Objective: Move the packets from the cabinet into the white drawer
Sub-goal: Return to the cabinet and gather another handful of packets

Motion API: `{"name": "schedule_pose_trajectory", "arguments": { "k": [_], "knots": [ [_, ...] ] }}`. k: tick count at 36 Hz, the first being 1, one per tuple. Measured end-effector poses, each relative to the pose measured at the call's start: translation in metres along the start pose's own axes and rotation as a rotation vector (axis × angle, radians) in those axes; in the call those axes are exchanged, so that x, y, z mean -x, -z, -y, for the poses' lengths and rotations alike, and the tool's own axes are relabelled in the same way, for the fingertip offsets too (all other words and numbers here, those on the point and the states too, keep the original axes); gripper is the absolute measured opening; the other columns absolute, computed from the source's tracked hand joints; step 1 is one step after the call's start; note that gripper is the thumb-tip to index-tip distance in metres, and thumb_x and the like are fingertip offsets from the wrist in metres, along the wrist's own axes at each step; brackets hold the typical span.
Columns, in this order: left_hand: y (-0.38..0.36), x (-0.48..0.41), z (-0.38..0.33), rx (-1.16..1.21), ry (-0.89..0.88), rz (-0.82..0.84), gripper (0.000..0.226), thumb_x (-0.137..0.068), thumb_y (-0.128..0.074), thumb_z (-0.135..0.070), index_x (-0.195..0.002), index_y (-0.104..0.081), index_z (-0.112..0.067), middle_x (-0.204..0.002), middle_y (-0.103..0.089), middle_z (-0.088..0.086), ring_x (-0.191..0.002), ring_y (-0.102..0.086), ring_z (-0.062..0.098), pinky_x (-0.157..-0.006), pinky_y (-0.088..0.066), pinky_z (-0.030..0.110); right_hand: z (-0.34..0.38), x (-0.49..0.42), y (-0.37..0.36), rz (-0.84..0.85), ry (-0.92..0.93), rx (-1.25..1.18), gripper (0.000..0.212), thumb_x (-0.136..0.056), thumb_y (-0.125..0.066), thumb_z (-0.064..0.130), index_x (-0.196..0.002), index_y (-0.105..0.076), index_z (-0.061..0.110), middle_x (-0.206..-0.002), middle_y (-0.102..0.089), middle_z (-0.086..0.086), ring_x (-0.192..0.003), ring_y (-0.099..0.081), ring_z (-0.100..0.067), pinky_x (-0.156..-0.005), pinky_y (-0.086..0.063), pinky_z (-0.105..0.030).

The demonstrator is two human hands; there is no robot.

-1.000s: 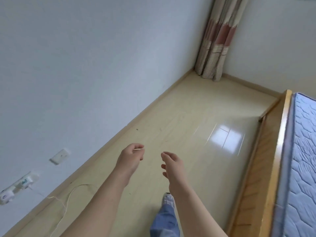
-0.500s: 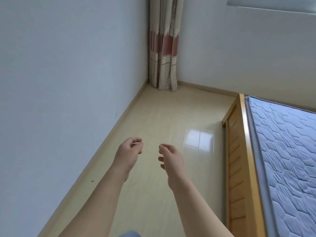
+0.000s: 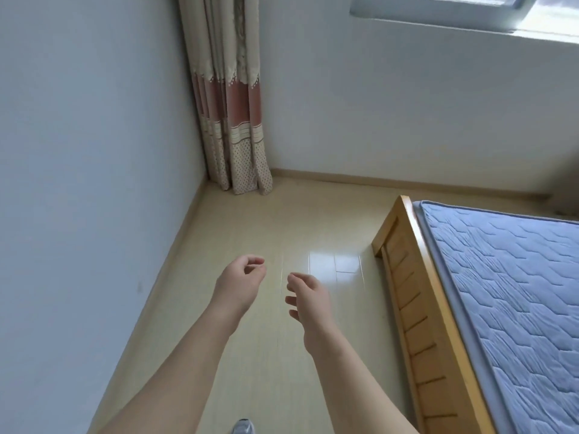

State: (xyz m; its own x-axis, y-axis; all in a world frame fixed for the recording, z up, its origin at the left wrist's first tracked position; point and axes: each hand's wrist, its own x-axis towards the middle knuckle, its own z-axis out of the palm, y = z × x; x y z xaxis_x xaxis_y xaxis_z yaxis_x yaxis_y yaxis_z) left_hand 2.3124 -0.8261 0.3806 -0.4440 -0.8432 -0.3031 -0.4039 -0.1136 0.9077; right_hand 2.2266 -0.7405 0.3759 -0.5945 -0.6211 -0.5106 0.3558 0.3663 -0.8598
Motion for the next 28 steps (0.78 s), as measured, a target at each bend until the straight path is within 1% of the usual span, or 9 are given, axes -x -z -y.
{"name": "schedule_pose_trajectory", "arguments": {
  "k": [5,10,13,15,20,24,28],
  "knots": [
    [-0.031,-0.08,-0.031,-0.02,0.021,0.092,0.012,-0.095,-0.051,-0.02,-0.104,-0.059,-0.022,-0.092,-0.059,-0.007,-0.095,-0.058,0.016,-0.075,-0.04,0.027,0.034,-0.074,0.011,-0.109,-0.044,-0.08,0.008,-0.093,-0.052,0.023,-0.098,-0.058,0.024,-0.095,-0.056,0.004,-0.087,-0.055,-0.015,-0.078,-0.042,-0.027],
    [-0.071,-0.169,-0.064,-0.033,0.002,0.133,0.012,-0.095,-0.05,-0.017,-0.103,-0.059,-0.02,-0.087,-0.058,-0.004,-0.085,-0.057,0.012,-0.067,-0.042,0.023,0.08,-0.164,0.031,-0.122,-0.021,-0.136,0.011,-0.094,-0.051,0.022,-0.105,-0.056,0.02,-0.097,-0.057,0.005,-0.087,-0.055,-0.013,-0.079,-0.042,-0.027],
    [-0.103,-0.23,-0.093,-0.073,-0.027,0.154,0.011,-0.095,-0.051,-0.018,-0.1,-0.06,-0.023,-0.09,-0.06,-0.005,-0.09,-0.058,0.014,-0.069,-0.041,0.025,0.112,-0.223,0.05,-0.139,0.01,-0.149,0.01,-0.094,-0.052,0.022,-0.102,-0.057,0.02,-0.095,-0.057,0.005,-0.082,-0.055,-0.011,-0.074,-0.043,-0.025],
    [-0.126,-0.266,-0.113,-0.098,-0.024,0.176,0.01,-0.094,-0.052,-0.02,-0.095,-0.059,-0.027,-0.091,-0.06,-0.005,-0.094,-0.058,0.016,-0.072,-0.04,0.027,0.135,-0.256,0.064,-0.14,0.006,-0.14,0.008,-0.093,-0.052,0.022,-0.099,-0.058,0.021,-0.093,-0.057,0.005,-0.082,-0.055,-0.012,-0.07,-0.042,-0.024],
    [-0.18,-0.348,-0.169,-0.11,-0.05,0.21,0.015,-0.093,-0.053,-0.021,-0.086,-0.057,-0.034,-0.092,-0.062,-0.007,-0.097,-0.06,0.018,-0.074,-0.04,0.027,0.196,-0.337,0.105,-0.168,0.027,-0.125,0.006,-0.093,-0.052,0.023,-0.091,-0.057,0.025,-0.09,-0.057,0.007,-0.085,-0.055,-0.014,-0.076,-0.042,-0.026],
    [-0.209,-0.397,-0.195,-0.104,-0.043,0.218,0.014,-0.093,-0.053,-0.02,-0.087,-0.058,-0.032,-0.092,-0.062,-0.006,-0.096,-0.06,0.019,-0.072,-0.04,0.027,0.228,-0.386,0.128,-0.206,0.024,-0.13,0.008,-0.093,-0.052,0.023,-0.097,-0.058,0.022,-0.089,-0.057,0.007,-0.085,-0.055,-0.014,-0.077,-0.042,-0.026],
    [-0.25,-0.469,-0.222,-0.087,-0.036,0.242,0.013,-0.094,-0.052,-0.019,-0.09,-0.059,-0.029,-0.093,-0.062,-0.006,-0.094,-0.061,0.018,-0.068,-0.041,0.026,0.258,-0.456,0.156,-0.259,0.0,-0.15,0.007,-0.093,-0.052,0.023,-0.089,-0.057,0.026,-0.089,-0.057,0.007,-0.084,-0.054,-0.015,-0.077,-0.042,-0.027]
  ]
}}
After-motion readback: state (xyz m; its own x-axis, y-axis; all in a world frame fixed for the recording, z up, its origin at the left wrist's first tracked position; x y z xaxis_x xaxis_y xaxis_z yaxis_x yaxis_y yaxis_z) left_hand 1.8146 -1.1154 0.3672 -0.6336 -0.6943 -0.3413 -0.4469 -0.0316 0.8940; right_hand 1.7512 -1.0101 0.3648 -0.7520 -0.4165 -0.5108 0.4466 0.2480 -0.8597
